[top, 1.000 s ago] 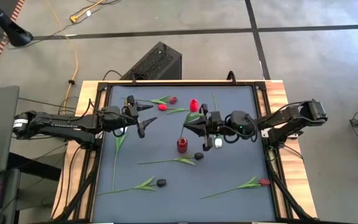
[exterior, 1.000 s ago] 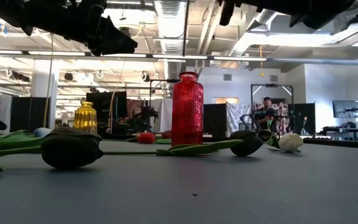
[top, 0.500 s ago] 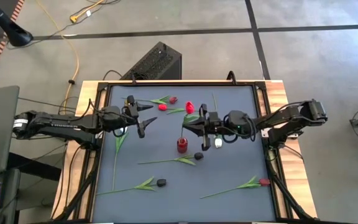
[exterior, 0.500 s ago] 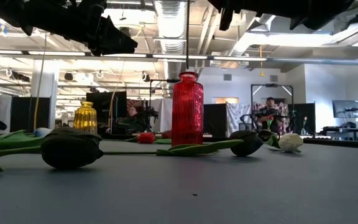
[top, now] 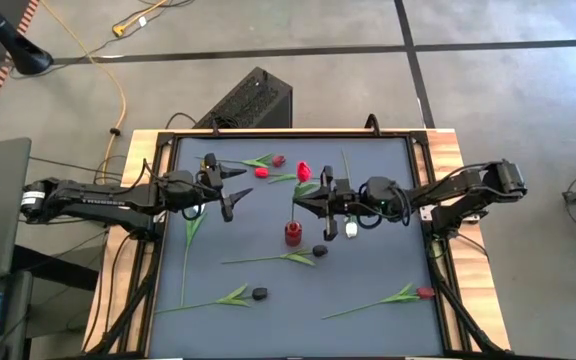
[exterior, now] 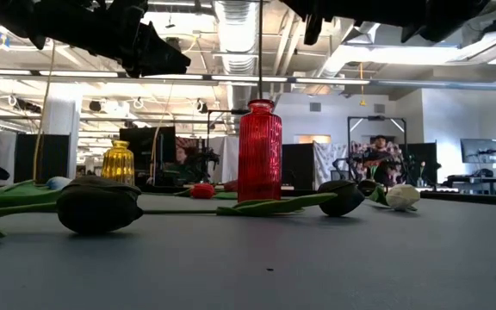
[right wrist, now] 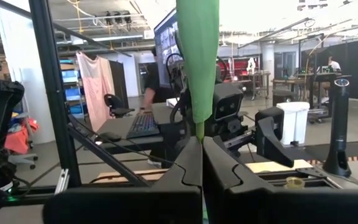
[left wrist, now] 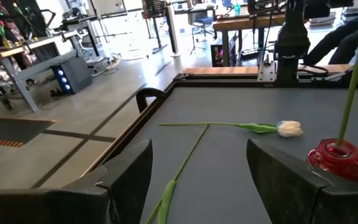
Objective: Sort flowers into vase by color
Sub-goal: Put the bottom red tulip into the yellow vase
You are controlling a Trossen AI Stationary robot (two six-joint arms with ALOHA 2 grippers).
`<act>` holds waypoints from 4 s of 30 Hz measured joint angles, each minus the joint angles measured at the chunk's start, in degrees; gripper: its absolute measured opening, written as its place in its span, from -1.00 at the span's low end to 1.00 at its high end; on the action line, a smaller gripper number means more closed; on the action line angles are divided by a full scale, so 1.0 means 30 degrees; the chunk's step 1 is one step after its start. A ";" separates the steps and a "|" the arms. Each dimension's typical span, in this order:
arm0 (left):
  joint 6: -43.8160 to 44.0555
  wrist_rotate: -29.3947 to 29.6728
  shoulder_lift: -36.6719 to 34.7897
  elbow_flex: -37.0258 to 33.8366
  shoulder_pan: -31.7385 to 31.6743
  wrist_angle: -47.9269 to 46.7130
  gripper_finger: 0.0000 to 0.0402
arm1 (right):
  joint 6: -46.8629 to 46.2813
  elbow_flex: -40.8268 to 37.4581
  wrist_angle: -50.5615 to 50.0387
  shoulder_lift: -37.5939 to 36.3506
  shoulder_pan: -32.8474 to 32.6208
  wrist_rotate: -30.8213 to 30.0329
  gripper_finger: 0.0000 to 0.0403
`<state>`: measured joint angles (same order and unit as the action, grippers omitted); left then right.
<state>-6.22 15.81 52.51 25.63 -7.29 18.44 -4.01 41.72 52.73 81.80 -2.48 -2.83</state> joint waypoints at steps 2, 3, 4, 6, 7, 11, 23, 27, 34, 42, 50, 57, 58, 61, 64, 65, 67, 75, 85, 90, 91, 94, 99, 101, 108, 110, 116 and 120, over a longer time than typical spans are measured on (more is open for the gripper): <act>0.0000 0.0001 0.0000 0.0000 0.0000 -0.0014 0.25 | 0.0000 -0.0004 -0.0089 0.0000 0.0000 0.0000 -0.90; 0.0000 -0.0001 0.0000 0.0000 0.0000 -0.0013 0.25 | -0.0007 -0.0002 -0.0089 0.0000 0.0000 0.0000 -0.90; 0.0000 0.0001 0.0000 0.0000 0.0000 -0.0014 0.25 | -0.0007 -0.0004 -0.0082 0.0000 -0.0008 0.0003 -0.90; 0.0000 0.0001 0.0000 0.0000 0.0000 -0.0010 0.25 | -0.0007 -0.0004 -0.0028 0.0000 -0.0002 0.0000 -0.90; 0.0000 0.0001 0.0000 0.0000 0.0000 -0.0010 0.25 | -0.0006 -0.0004 0.0075 0.0000 -0.0003 0.0001 -0.90; 0.0003 0.0001 0.0000 0.0000 0.0000 0.0001 0.25 | 0.0020 -0.0004 0.1125 0.0000 0.0113 0.0003 -0.90; 0.0473 -0.3947 0.0422 0.0000 0.0007 0.2933 0.25 | -0.0713 -0.0004 0.1871 0.0000 0.2064 -0.0015 -0.90; 0.0523 -0.5946 0.1934 0.0000 0.0010 0.5959 0.25 | -0.1135 -0.0004 0.1867 0.0003 0.2503 -0.0029 -0.90; 0.1883 -0.6210 0.6227 0.0056 -0.0022 1.2206 0.25 | -0.1180 0.0102 0.3216 0.1601 0.2211 -0.0026 -0.90; 0.3024 -0.6250 0.9222 0.2200 -0.0029 1.1413 0.25 | -0.1071 0.1246 0.3707 0.3661 0.1952 -0.0011 -0.90; 0.2208 -0.7124 0.9743 0.3672 -0.0029 0.7994 0.25 | -0.1005 0.1366 0.2391 0.3583 0.1996 0.0422 -0.90; 0.2247 -0.7077 0.8706 0.3665 -0.0226 0.6994 0.25 | -0.0668 0.1366 0.1552 0.3220 0.2002 0.0430 -0.90; 0.2251 -0.7177 0.8706 0.3665 -0.0211 0.6964 0.25 | -0.0656 0.1366 0.1521 0.3220 0.1996 0.0430 -0.90; 0.2293 -0.7219 0.8714 0.3665 -0.0197 0.6925 0.25 | -0.0663 0.1366 0.1494 0.3220 0.1996 0.0430 -0.90; 0.2472 -0.7195 0.8717 0.3657 -0.0204 0.6926 0.25 | -0.0663 0.1366 0.1419 0.3220 0.1950 0.0430 -0.90; 0.2477 -0.7190 0.8721 0.3661 -0.0204 0.6930 0.25 | -0.0661 0.1366 0.1427 0.3220 0.1945 0.0430 -0.90; 0.2484 -0.7190 0.8721 0.3660 -0.0204 0.6941 0.25 | -0.0663 0.1366 0.1444 0.3220 0.1945 0.0431 -0.90; 0.2506 -0.7182 0.8728 0.3657 -0.0204 0.6671 0.09 | -0.0670 0.1366 0.1419 0.3220 0.1945 0.0444 -0.90; 0.2272 -0.7168 0.8728 0.3657 -0.0204 0.6675 -0.51 | -0.0677 0.1366 0.1396 0.3220 0.1922 0.0495 -0.87; 0.2019 -0.7180 0.8728 0.3657 -0.0204 0.6621 -0.79 | -0.0674 0.1366 0.1187 0.3220 0.1666 0.0495 -0.83; 0.1968 -0.7190 0.8728 0.3650 -0.0204 0.6595 -0.85 | -0.0675 0.1366 0.1095 0.3220 0.1604 0.0490 -0.82; 0.1936 -0.7208 0.8735 0.3636 -0.0200 0.6536 -0.97 | -0.0663 0.1366 0.0815 0.3220 0.1445 0.0474 -0.81; 0.1923 -0.7219 0.8743 0.3628 -0.0197 0.6453 -0.97 | -0.0671 0.1368 0.0568 0.3211 0.1353 0.0473 -0.80; 0.1923 -0.7211 0.8743 0.3628 -0.0197 0.6416 -0.99 | -0.0677 0.1373 0.0420 0.3206 0.1348 0.0473 -0.78; 0.1931 -0.7190 0.8743 0.3628 -0.0197 0.6486 -0.99 | -0.0764 0.1373 -0.0291 0.3120 0.1340 0.0473 -0.57; 0.1930 -0.7181 0.8743 0.3628 -0.0204 0.6495 -1.00 | -0.1105 0.1373 -0.1104 0.2879 0.1334 0.0481 -0.47; 0.1591 -0.6152 0.8507 0.3636 -0.0303 0.5689 -1.00 | -0.0567 0.1359 -0.4481 0.1051 0.1369 0.0563 -0.18; 0.1596 -0.5456 0.7325 0.3636 -0.0676 0.4331 -1.00 | -0.0023 0.1359 -0.7996 -0.0767 0.1376 0.0554 -0.07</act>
<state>-1.43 -0.56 74.49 36.53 -9.32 31.44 -4.08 45.80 28.75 79.50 1.65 -1.17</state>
